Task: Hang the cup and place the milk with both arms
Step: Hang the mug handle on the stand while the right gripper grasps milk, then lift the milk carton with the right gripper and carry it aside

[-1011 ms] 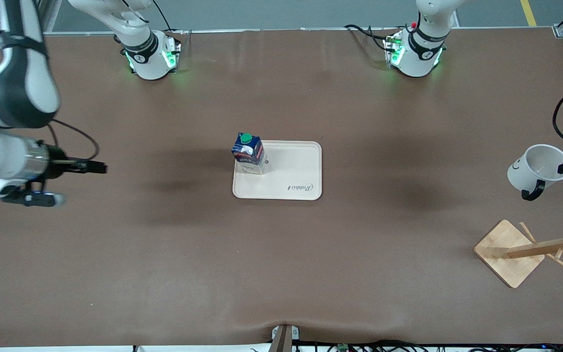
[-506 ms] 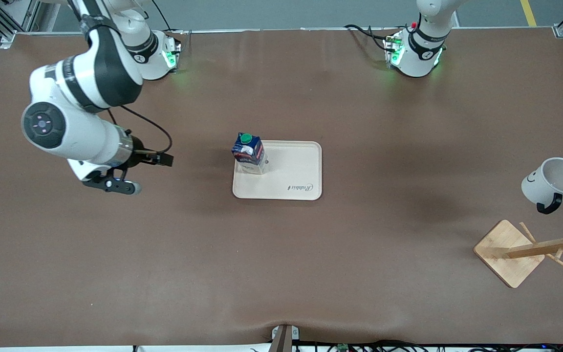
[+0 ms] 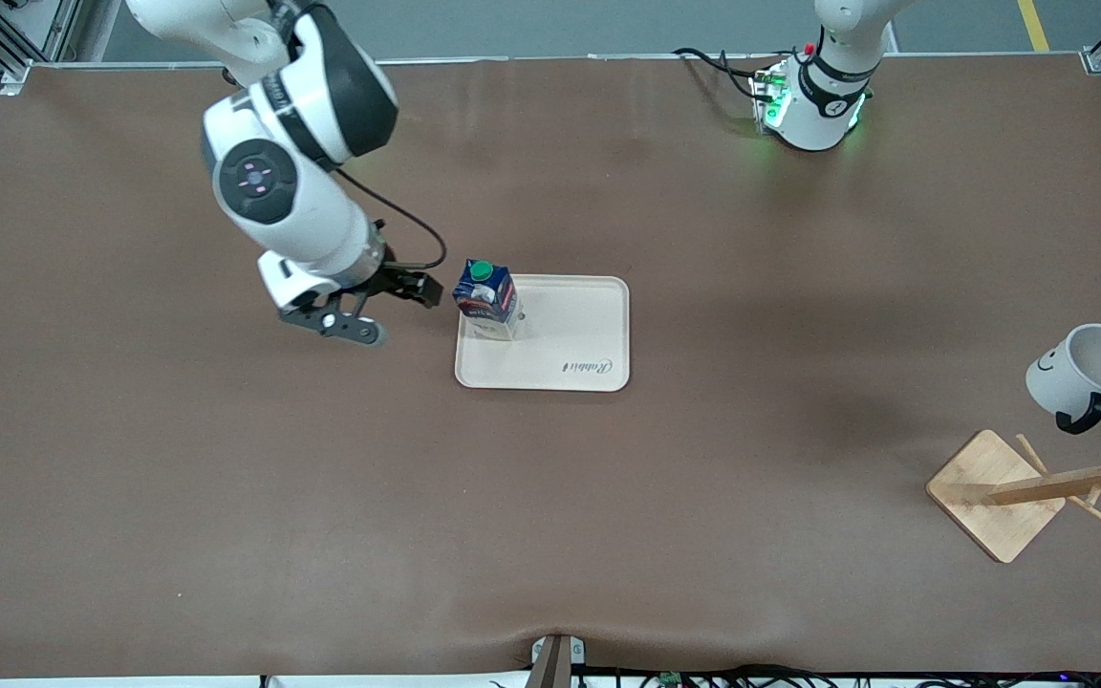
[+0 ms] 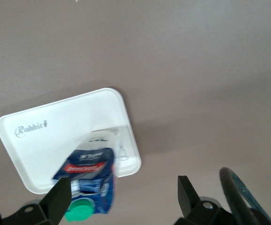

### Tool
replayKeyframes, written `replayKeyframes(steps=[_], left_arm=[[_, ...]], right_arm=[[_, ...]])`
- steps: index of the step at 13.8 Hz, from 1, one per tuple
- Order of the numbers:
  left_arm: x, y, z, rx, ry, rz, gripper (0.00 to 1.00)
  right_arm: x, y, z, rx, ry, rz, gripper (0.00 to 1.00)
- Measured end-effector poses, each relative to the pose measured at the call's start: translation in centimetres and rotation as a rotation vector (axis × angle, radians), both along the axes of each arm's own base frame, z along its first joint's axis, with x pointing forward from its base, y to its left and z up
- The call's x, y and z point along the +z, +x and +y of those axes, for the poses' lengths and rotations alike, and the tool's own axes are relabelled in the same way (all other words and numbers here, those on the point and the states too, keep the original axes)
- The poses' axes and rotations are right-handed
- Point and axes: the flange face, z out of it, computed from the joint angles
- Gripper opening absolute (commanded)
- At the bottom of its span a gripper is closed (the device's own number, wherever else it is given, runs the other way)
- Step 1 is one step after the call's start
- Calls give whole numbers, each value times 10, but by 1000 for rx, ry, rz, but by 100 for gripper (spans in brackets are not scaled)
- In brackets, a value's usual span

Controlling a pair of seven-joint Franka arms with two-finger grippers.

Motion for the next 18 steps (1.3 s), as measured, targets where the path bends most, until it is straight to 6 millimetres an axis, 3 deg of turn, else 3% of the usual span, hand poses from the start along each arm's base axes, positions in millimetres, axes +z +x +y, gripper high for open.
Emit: replayKeyframes(steps=[2, 4, 7, 11, 13, 14, 15, 16, 17, 18], left_arm=[[0, 1, 3, 2, -1, -3, 0], [-1, 0, 11, -11, -1, -3, 0], [-5, -6, 33, -28, -1, -3, 0], [-7, -10, 46, -9, -23, -6, 0], [-11, -11, 54, 6, -41, -12, 0], [-13, -9, 56, 7, -42, -21, 0], [-15, -7, 57, 5, -42, -30, 0], [-17, -5, 58, 5, -41, -41, 0], [-18, -2, 59, 6, -39, -53, 9], [-19, 0, 60, 7, -37, -64, 31]], right_arm=[[-16, -17, 36, -7, -2, -8, 100], [-31, -27, 55, 6, -14, 6, 100], [-48, -28, 62, 15, -21, 13, 100], [-77, -32, 71, 40, -58, 24, 100], [-89, -35, 79, 49, -78, 15, 41], [-94, -37, 83, 53, -83, 15, 19], [-96, -39, 85, 56, -86, 14, 3], [-94, -39, 86, 55, -85, 9, 0], [-93, -39, 85, 51, -86, 10, 0], [-93, -36, 82, 43, -90, 12, 0]])
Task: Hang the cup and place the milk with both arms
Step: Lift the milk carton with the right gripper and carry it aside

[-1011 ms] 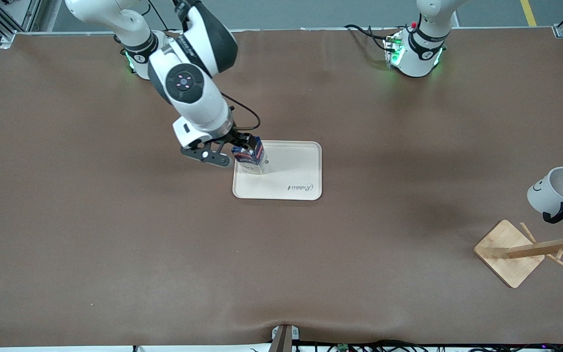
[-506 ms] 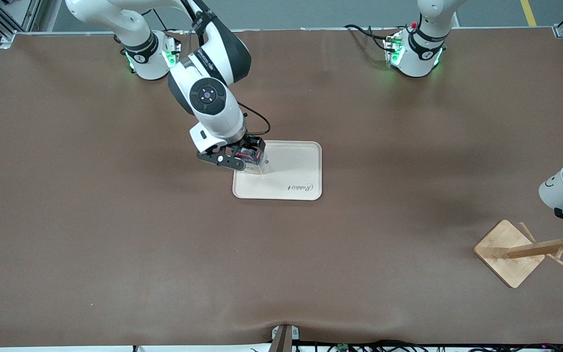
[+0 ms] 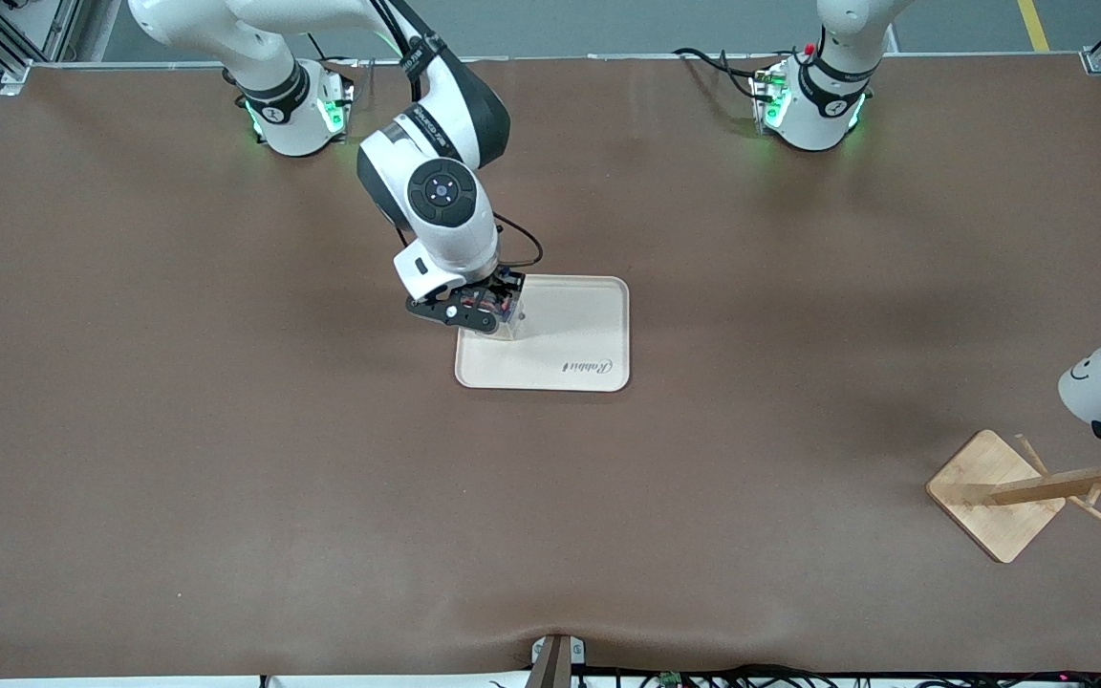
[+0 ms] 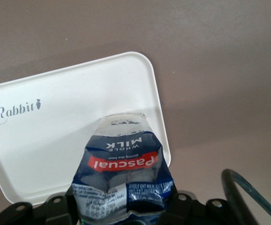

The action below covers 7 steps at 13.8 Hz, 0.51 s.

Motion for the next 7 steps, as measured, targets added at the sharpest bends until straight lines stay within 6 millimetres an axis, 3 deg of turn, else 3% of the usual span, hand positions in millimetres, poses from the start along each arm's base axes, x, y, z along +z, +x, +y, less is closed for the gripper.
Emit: replayKeyframes(steps=[1, 2, 5, 7], left_arm=[[0, 2, 0, 1, 3, -12, 74], [0, 3, 1, 3, 3, -20, 100], [1, 6, -4, 11, -43, -39, 100], [7, 8, -8, 38, -53, -46, 100]], right_arm=[[1, 5, -6, -11, -9, 8, 0], [7, 13, -16, -29, -19, 20, 0], [54, 51, -64, -73, -38, 71, 0], [89, 75, -113, -51, -6, 126, 0]])
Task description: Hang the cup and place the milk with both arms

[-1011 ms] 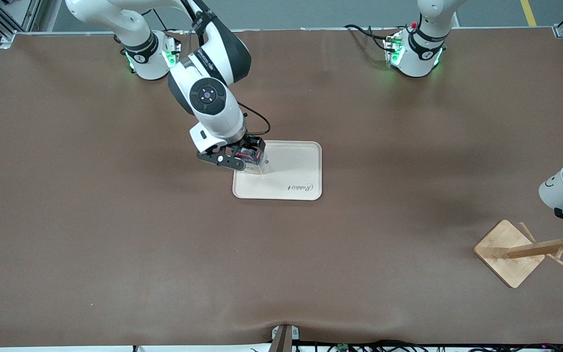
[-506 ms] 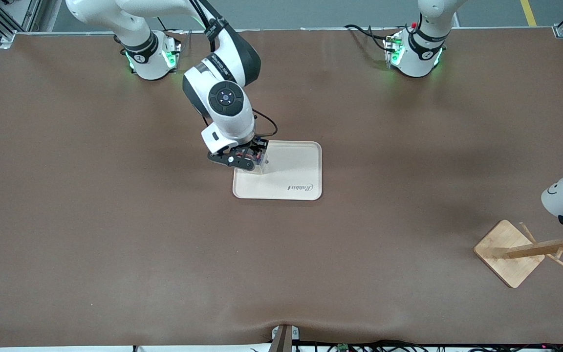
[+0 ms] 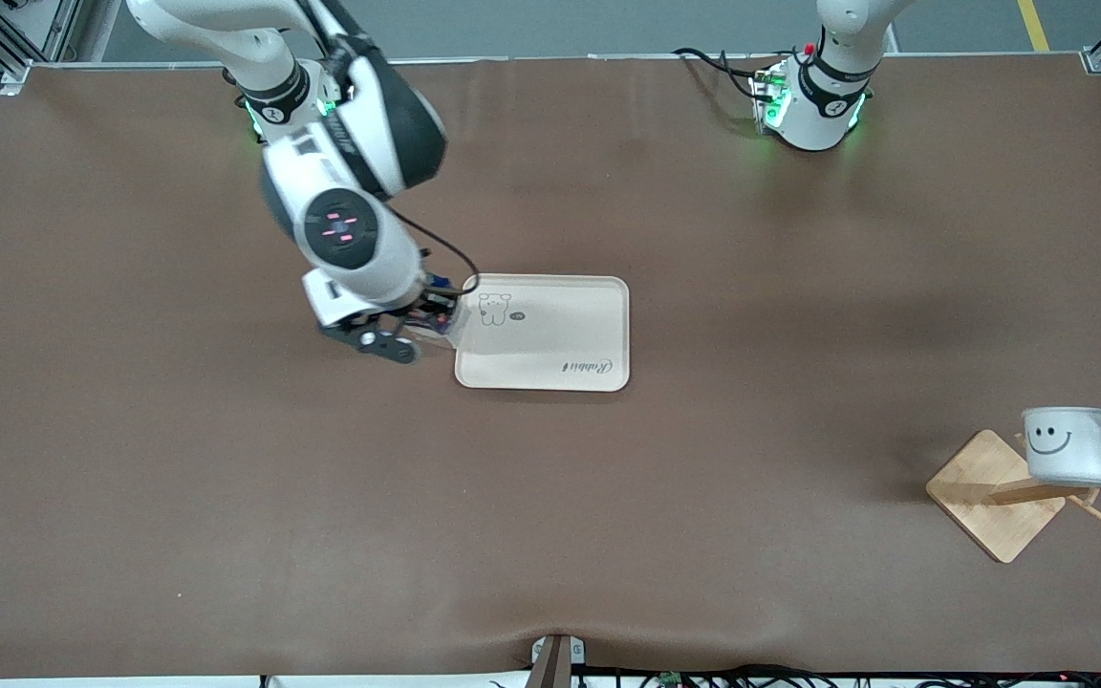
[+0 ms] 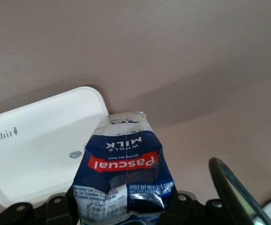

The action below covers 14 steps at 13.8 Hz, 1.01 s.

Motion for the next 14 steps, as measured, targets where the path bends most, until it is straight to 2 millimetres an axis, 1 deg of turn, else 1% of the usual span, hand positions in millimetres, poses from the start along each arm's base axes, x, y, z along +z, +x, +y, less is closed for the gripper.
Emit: replayKeyframes(steps=[1, 2, 4, 5, 7, 8, 9, 10, 11, 12, 14], left_arm=[[4, 0, -4, 22, -4, 2, 100], [8, -1, -9, 44, -10, 16, 100], [19, -7, -24, 84, -21, 61, 100], [26, -11, -31, 98, -24, 81, 100], [41, -20, -45, 122, -24, 117, 100], [48, -24, -52, 137, -22, 130, 100], [55, -27, -61, 151, -18, 145, 100], [62, -30, -73, 170, -8, 160, 100], [70, -33, -86, 190, 6, 173, 100], [77, -35, -101, 209, 17, 185, 100], [91, -39, -128, 242, 42, 190, 100]], right_arm=[[13, 11, -31, 11, 26, 18, 0], [22, 21, -67, 21, 46, 30, 0], [31, 37, -138, 43, 79, 41, 0], [30, 43, -176, 74, 90, 44, 0], [17, 51, -254, 118, 90, 45, 0], [8, 53, -289, 128, 89, 35, 0], [-4, 53, -319, 146, 75, 22, 0], [-16, 53, -340, 169, 52, 6, 0], [-30, 52, -356, 187, 34, -12, 0], [-42, 51, -368, 201, 30, -27, 0], [-61, 47, -389, 226, 32, -51, 0]])
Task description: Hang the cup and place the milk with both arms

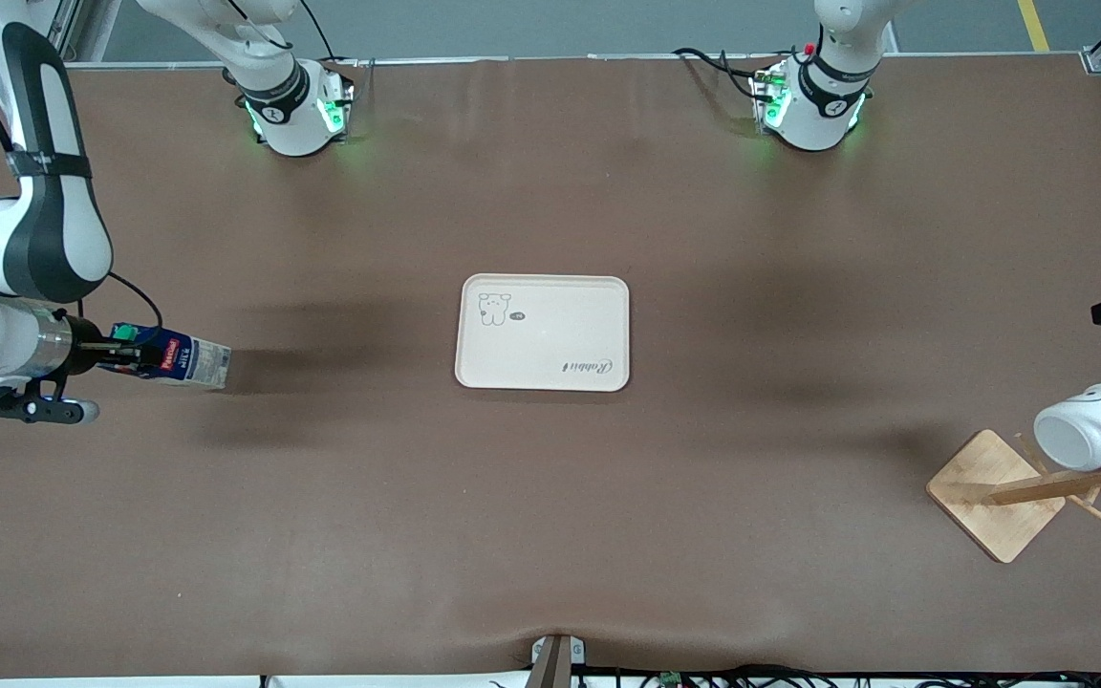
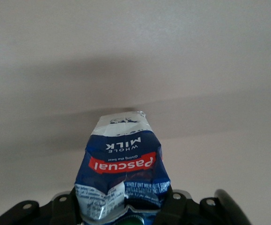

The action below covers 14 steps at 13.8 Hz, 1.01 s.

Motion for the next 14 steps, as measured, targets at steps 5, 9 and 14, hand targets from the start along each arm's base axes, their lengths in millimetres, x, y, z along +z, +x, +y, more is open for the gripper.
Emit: replayKeyframes(steps=[5, 9, 14], left_arm=[[18, -9, -43, 35, 32, 15, 100], [24, -12, -56, 73, 45, 19, 100], [36, -17, -103, 89, 85, 2, 100]], right_arm=[[-24, -10, -23, 17, 10, -20, 0], [-29, -12, -28, 9, 11, -21, 45], [-37, -13, -31, 5, 13, -9, 84]])
